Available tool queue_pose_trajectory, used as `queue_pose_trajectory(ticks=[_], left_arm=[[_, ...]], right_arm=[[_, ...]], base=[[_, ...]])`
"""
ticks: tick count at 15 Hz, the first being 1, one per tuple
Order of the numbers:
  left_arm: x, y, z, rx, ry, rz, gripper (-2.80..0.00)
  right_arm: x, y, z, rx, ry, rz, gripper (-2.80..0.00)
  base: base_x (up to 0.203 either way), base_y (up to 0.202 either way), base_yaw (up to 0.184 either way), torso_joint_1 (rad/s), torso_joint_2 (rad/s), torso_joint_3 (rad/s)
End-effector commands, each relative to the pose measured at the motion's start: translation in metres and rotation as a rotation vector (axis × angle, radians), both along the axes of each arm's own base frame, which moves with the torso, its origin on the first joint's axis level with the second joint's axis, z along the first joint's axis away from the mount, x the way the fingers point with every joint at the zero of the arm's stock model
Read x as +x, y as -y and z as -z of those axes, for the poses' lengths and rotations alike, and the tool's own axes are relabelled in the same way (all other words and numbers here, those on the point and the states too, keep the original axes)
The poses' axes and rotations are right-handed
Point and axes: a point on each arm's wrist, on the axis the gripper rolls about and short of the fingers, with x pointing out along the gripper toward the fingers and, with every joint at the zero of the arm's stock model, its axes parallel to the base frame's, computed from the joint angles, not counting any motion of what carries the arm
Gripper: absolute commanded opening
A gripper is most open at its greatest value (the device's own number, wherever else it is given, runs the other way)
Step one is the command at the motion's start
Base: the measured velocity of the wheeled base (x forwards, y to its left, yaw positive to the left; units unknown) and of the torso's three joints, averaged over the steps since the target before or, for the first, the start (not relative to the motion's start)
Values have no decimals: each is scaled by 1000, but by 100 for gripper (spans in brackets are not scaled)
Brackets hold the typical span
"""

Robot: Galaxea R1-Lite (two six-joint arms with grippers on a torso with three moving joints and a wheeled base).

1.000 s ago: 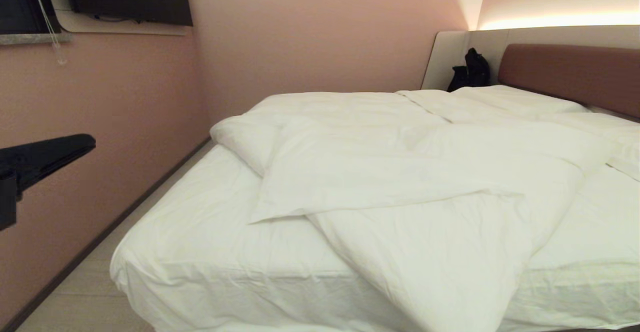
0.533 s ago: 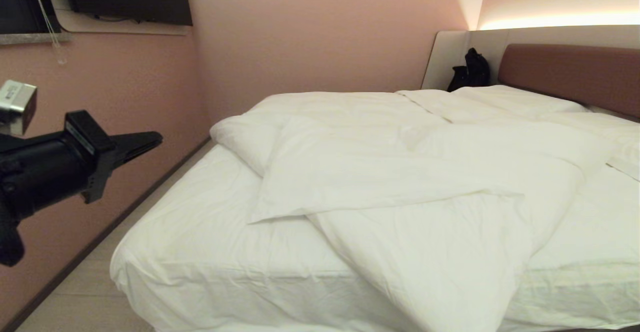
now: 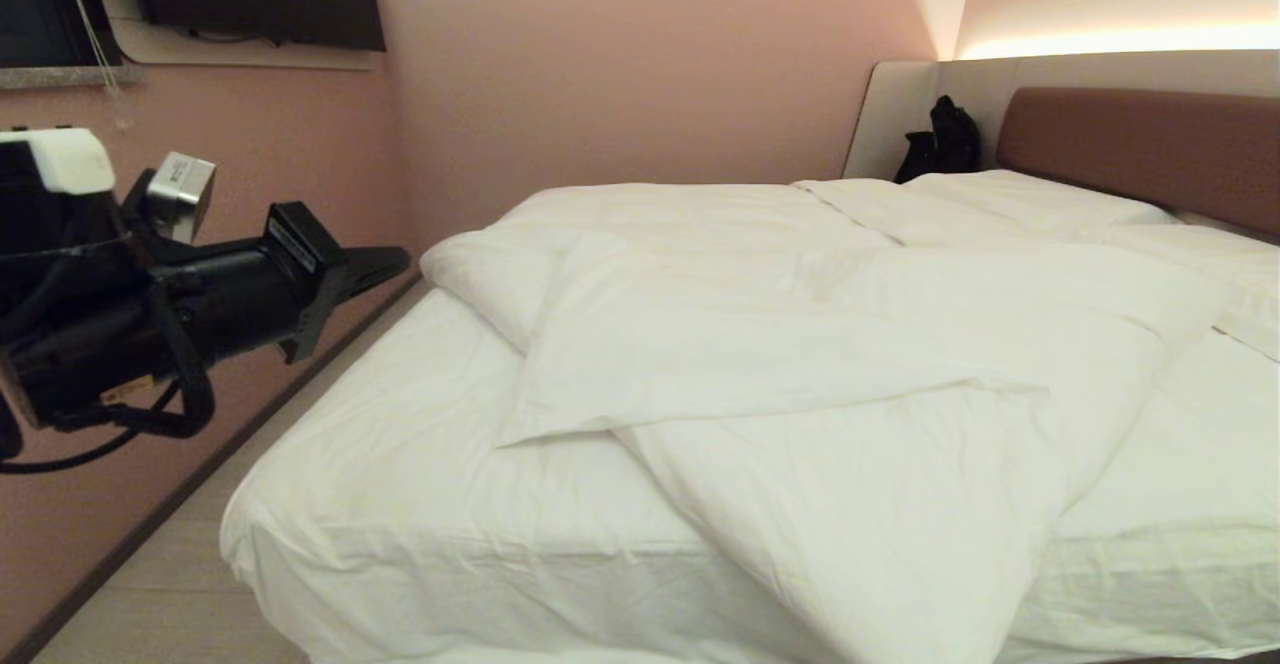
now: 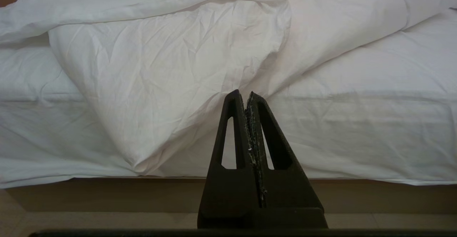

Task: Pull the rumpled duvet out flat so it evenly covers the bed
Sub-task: Hold the folded corner of the quilt

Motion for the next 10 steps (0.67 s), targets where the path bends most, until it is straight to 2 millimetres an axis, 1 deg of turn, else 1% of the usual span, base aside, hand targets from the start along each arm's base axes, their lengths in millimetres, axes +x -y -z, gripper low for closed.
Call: queue_pose_trajectory(ticks=[1,2,3,5,7,9,10], left_arm=[[28,11,9,-11,-33,22,-280],[28,12,8,-14,-33,23,-280],[35,14,8,-22,-34,23,-280],[64,20,19,-30,-65,22,-280],[75,24,20,-35,-63,21,-280],[102,29,39,-20,-100,-4,-280],[110,31,43,-13,-105,-24,-280]], right_arm=[[0,0,0,0,-1,-1,-280],[0,0,0,0,-1,-1,-280],[0,0,0,0,-1,-1,-280],[0,0,0,0,-1,-1,-280],[0,0,0,0,-1,-2,-280],[0,0,0,0,-1,-1,-280],[0,0,0,0,-1,-1,-280]], base=[[0,0,0,0,0,0],[0,0,0,0,0,0],[0,0,0,0,0,0],[0,0,0,0,0,0],[0,0,0,0,0,0],[0,0,0,0,0,0],[0,0,0,0,0,0]])
